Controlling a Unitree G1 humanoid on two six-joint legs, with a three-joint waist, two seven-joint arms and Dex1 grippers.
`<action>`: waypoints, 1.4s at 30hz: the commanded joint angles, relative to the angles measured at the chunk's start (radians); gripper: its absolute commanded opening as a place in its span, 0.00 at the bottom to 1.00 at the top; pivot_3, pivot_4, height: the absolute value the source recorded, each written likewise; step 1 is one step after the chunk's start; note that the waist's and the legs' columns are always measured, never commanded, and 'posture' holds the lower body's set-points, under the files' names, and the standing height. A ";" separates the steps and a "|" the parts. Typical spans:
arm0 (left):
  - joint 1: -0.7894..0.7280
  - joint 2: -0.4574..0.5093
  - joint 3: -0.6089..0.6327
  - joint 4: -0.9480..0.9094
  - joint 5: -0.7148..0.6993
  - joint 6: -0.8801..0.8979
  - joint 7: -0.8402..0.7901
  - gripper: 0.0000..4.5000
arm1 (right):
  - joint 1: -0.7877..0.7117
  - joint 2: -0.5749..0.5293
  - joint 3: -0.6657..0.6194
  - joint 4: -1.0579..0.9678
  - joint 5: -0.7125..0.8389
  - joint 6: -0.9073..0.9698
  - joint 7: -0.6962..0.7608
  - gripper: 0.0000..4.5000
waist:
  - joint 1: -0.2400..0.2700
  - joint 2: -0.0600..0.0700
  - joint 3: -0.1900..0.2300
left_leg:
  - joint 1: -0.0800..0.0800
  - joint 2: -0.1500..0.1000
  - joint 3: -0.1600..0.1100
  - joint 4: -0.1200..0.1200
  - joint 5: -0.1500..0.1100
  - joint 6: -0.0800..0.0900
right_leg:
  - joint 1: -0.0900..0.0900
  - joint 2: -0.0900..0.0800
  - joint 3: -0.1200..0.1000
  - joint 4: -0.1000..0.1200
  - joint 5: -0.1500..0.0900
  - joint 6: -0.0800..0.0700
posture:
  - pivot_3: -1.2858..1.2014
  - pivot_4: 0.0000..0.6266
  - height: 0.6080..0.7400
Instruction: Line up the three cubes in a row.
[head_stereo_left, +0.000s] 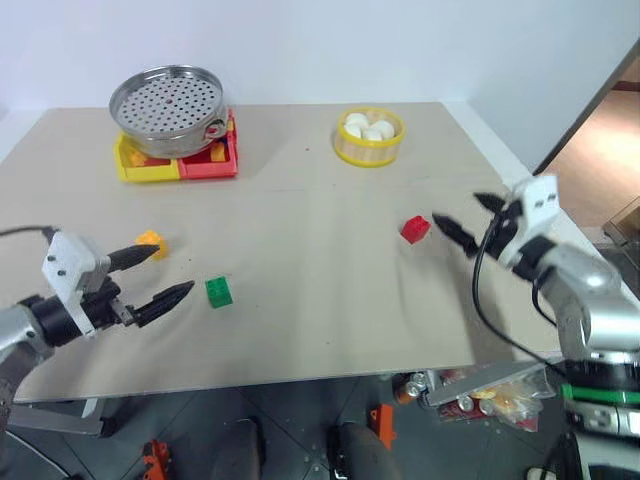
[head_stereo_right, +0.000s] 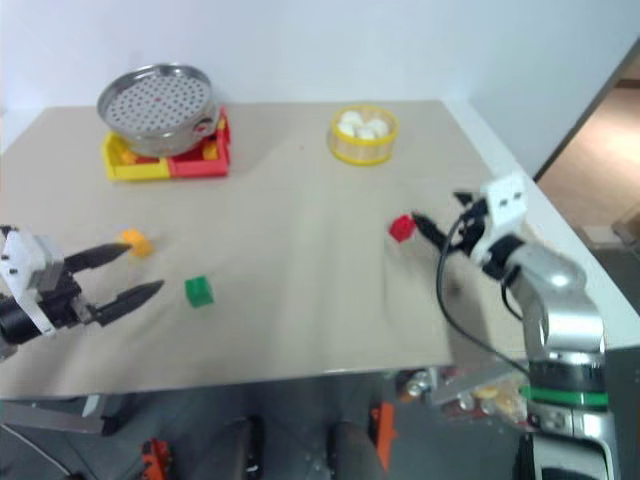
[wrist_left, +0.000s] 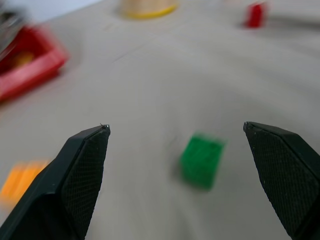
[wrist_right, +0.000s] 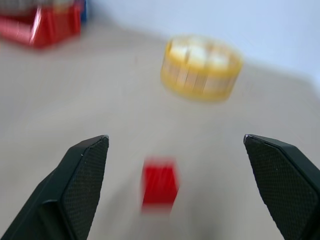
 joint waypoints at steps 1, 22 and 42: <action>-0.063 0.040 -0.089 -0.052 -0.053 0.061 -0.049 0.99 | -0.091 0.036 0.072 0.112 -0.035 -0.031 0.017 1.00 | 0.000 0.000 0.000 | 0.001 0.000 0.000 0.000 0.000 0.000 | 0.001 0.001 0.000 0.000 0.000 0.000 | 0.52 0.24 1.00; -0.200 -0.042 -0.295 -0.050 0.051 0.057 -0.037 0.99 | -0.260 0.041 0.136 0.590 -0.144 -0.236 0.150 1.00 | 0.000 0.000 0.000 | -0.003 0.000 0.000 0.001 0.000 0.003 | -0.003 0.008 0.009 0.001 0.004 0.005 | 0.52 0.24 1.00; -0.221 -0.079 -0.328 -0.042 0.096 0.041 -0.033 1.00 | -0.313 0.077 0.143 0.844 -0.164 -0.305 0.197 0.85 | 0.000 0.000 0.000 | -0.002 0.000 0.000 0.004 0.001 0.004 | -0.001 0.009 0.012 0.001 0.006 0.005 | 0.52 0.24 1.00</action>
